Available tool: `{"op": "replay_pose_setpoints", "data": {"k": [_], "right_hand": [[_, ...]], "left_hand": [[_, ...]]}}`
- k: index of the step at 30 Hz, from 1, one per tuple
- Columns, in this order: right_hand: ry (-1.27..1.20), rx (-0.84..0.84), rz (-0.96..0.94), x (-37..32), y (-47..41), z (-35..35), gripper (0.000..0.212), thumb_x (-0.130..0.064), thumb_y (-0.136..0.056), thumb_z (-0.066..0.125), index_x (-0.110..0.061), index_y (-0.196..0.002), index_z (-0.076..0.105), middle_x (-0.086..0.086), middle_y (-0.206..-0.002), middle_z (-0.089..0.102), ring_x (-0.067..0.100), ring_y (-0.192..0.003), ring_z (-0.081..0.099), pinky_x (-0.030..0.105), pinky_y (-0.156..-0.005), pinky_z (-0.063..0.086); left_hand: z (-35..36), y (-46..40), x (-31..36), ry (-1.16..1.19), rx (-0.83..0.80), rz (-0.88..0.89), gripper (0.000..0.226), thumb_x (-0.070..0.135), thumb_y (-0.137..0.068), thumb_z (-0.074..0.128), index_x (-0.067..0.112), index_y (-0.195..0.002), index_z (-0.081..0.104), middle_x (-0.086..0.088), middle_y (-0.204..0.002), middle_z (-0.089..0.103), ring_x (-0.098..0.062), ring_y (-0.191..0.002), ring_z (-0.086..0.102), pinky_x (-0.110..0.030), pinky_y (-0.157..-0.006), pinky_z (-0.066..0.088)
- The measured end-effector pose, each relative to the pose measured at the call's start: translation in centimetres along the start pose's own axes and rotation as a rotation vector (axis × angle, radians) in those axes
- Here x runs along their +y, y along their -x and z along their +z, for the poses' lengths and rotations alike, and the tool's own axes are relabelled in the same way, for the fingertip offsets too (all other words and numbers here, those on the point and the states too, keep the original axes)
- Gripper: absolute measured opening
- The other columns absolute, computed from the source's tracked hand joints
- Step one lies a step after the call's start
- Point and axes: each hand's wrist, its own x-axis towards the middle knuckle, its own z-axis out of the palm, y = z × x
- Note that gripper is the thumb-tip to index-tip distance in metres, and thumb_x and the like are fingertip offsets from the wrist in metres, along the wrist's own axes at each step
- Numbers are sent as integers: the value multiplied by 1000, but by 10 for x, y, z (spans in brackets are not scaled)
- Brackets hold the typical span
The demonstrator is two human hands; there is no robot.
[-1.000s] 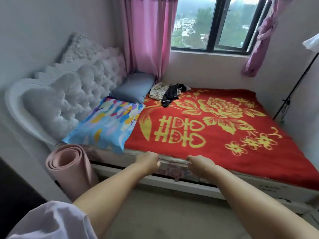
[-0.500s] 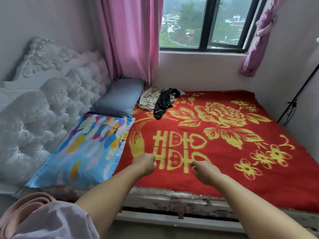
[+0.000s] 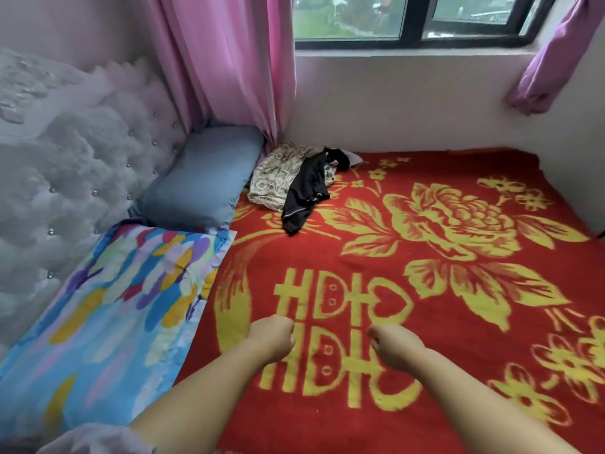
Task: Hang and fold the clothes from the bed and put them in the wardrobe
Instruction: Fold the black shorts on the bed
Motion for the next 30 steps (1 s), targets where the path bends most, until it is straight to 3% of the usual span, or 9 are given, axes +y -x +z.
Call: {"op": "replay_pose_setpoints", "data": {"k": [3,6,10,14,17,20,23,26,30], "right_hand": [[31,-34,-25,15,-77,-9,34,-20,-99,31,-17,-123,54,1,-111,64,20,-88,60,27,-61,44],[-4,-65,-2,19,-151,-13,35,-20,-99,32,-16,-124,55,3,-118,63,21,-98,62,30,-71,51],[-106,-21,-21,6,-254,-9,33,-19,-99,34,-16,-123,55,6,-117,62,22,-91,61,32,-70,51],[-168,38,-44,-7,-369,23,36,-21,-99,36,-16,-131,51,8,-132,49,27,-113,54,41,-89,50],[-255,9,-46,-11,-458,64,48,-27,-100,38,-24,-148,32,6,-157,21,26,-141,28,44,-113,28],[16,203,-100,-3,-486,96,55,-41,-101,27,-33,-153,12,-1,-162,-1,18,-149,-6,49,-117,-6],[81,429,-103,-2,-498,119,58,-45,-93,23,-32,-150,28,0,-159,22,20,-148,13,50,-117,-1],[51,502,-120,-3,-503,123,59,-41,-88,31,-27,-144,41,2,-153,35,23,-144,28,53,-115,9],[70,518,-121,-4,-502,121,59,-39,-86,35,-25,-142,46,3,-151,39,24,-142,33,54,-113,13]], "left_hand": [[2,-65,-4,60,-20,-18,23,21,-95,34,14,-97,56,-4,-97,63,-26,-83,60,-30,-58,38],[9,-128,-14,83,-14,-16,26,21,-95,34,16,-107,57,-3,-102,66,-24,-87,62,-29,-56,38],[21,-221,-37,81,-3,-12,34,22,-96,38,19,-126,52,-3,-120,61,-26,-106,59,-34,-77,47],[53,-321,-61,61,61,-1,45,24,-96,40,20,-140,36,-5,-126,48,-26,-116,48,-38,-81,46],[84,-405,-81,-68,156,48,61,26,-95,42,22,-150,17,-8,-141,35,-26,-127,37,-39,-91,42],[92,-460,-95,-198,229,98,73,32,-95,45,24,-153,2,-12,-158,8,-25,-145,13,-40,-109,28],[101,-519,-116,-249,349,137,79,32,-91,48,24,-153,1,-12,-160,-5,-24,-148,0,-44,-116,17],[91,-567,-115,-233,498,218,76,22,-88,48,21,-153,10,-12,-160,4,-26,-148,5,-52,-116,14],[54,-638,-112,-97,502,-25,73,11,-93,45,22,-153,7,-10,-161,2,-27,-148,5,-49,-112,23]]}}
